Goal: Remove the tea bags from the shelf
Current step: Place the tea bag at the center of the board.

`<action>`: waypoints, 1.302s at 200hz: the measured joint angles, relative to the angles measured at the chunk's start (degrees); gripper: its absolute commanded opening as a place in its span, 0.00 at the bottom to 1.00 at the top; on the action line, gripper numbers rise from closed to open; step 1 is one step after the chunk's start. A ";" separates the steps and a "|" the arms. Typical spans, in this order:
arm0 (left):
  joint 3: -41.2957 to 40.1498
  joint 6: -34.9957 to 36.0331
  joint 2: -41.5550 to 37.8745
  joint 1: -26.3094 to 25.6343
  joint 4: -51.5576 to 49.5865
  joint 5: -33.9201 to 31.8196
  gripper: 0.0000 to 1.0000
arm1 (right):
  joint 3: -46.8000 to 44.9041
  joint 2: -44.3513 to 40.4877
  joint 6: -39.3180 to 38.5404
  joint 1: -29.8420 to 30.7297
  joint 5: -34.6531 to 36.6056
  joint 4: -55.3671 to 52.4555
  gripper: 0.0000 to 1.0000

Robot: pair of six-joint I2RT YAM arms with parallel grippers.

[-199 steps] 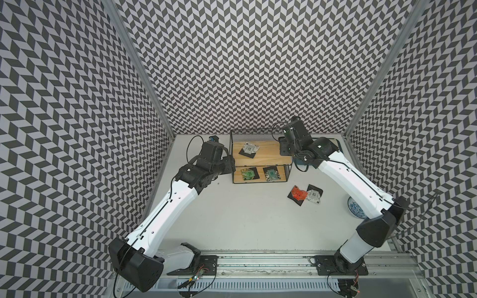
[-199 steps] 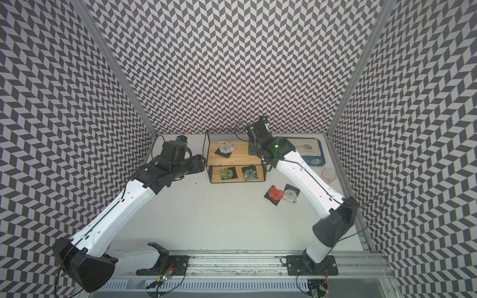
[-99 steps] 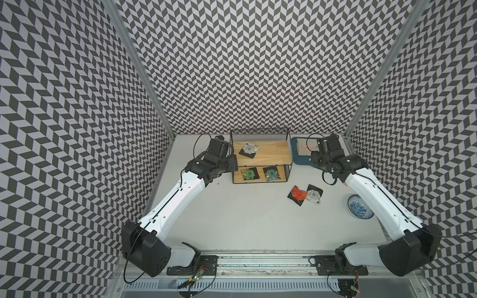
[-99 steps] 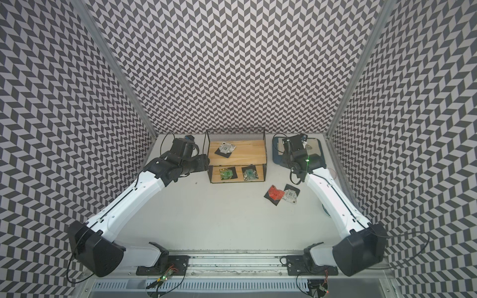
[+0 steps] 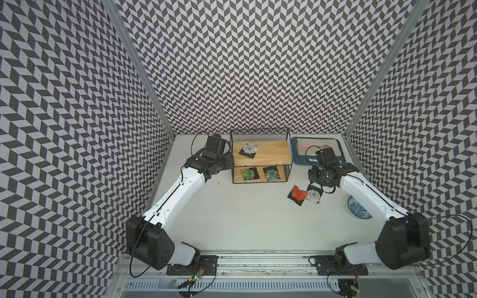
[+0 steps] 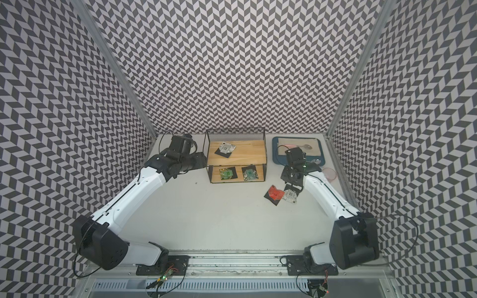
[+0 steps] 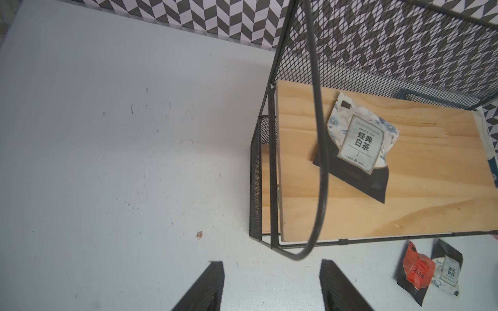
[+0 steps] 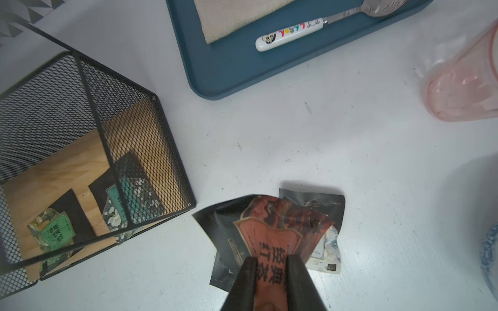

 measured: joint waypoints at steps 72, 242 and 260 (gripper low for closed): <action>0.00 0.15 0.04 0.07 0.07 0.33 0.59 | -6.05 3.21 0.52 -0.26 -2.08 4.15 0.26; 0.00 0.22 0.39 0.26 0.46 0.83 0.59 | -10.97 4.85 0.92 -0.35 1.25 7.26 0.69; 0.00 0.22 0.39 0.26 0.46 0.85 0.59 | -9.18 1.05 1.09 -0.28 2.38 5.57 0.74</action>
